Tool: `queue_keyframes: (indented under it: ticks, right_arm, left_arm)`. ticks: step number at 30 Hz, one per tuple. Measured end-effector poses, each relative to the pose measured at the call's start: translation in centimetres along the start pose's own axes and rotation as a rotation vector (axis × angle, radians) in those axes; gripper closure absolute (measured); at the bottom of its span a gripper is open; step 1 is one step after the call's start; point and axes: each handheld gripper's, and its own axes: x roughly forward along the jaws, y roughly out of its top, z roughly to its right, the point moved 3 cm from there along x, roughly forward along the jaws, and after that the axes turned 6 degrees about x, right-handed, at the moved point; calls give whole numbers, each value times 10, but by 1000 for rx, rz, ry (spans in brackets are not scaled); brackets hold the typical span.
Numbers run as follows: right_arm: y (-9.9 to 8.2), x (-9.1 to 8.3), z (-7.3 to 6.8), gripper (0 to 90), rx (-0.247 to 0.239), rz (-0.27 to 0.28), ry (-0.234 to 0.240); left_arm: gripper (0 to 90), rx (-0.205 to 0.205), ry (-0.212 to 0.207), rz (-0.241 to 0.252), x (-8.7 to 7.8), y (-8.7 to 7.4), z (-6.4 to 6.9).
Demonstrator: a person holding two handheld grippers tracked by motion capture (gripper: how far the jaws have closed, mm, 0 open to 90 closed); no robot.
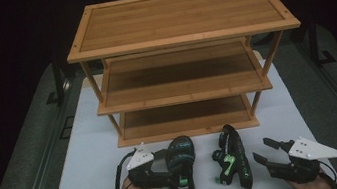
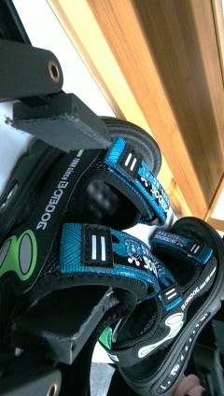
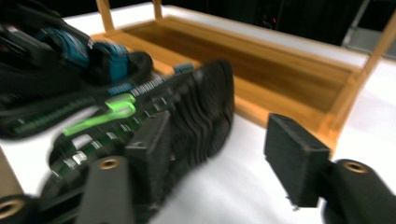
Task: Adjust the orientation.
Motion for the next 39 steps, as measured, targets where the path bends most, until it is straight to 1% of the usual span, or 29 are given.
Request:
queue_keyframes:
  ticks: [2, 4, 5, 7, 8, 11, 14, 17, 18, 20, 21, 24, 26, 31, 35, 37, 39]
  right_arm:
    - [6, 0, -4, 481, -9, 19, 7]
    - [9, 2, -8, 533, -13, 21, 18]
    - [11, 4, -10, 574, -17, 14, 22]
    - [14, 6, -14, 653, -33, 7, 27]
    - [15, 8, -16, 698, -40, 3, 32]
    - [19, 12, -22, 808, -59, -4, 41]
    - [22, 19, -29, 863, -63, -10, 65]
    - [24, 28, -35, 894, -79, -30, 78]
    - [24, 28, -35, 894, -79, -30, 78]
    - [22, 32, -37, 895, -86, -51, 72]
    - [20, 33, -37, 897, -84, -48, 67]
    - [20, 31, -36, 897, -81, -48, 63]
    - [19, 29, -36, 898, -85, -46, 53]
    - [19, 22, -31, 898, -73, -42, 14]
    - [17, 12, -25, 897, -63, -47, -39]
    - [16, 8, -22, 897, -71, -48, -72]
    - [15, 5, -19, 897, -75, -53, -89]
  left_arm:
    - [280, -2, 5, 0, -1, 0, 0]
    - [340, 1, 4, 4, -3, 1, 2]
    - [366, 7, 3, -2, -3, 1, 3]
    - [395, 28, 17, -6, -3, 3, 6]
    - [399, 33, 19, -9, -3, 3, 6]
    - [392, 27, 14, -6, -3, 3, 6]
    - [388, 27, 16, -5, -3, 3, 7]
    - [388, 26, 16, -5, -3, 2, 7]
    - [388, 25, 15, -5, -3, 2, 7]
    - [388, 22, 13, -3, -3, 2, 6]
    - [387, 21, 12, -1, -3, 2, 6]
    - [387, 19, 12, 2, -3, 1, 6]
    - [387, 23, 14, -2, -3, 1, 6]
    - [387, 23, 13, 1, -4, 1, 6]
    - [387, 23, 11, 1, -4, 1, 6]
    - [386, 24, 10, 0, -4, 1, 6]
    - [387, 23, 9, 0, -4, 1, 5]
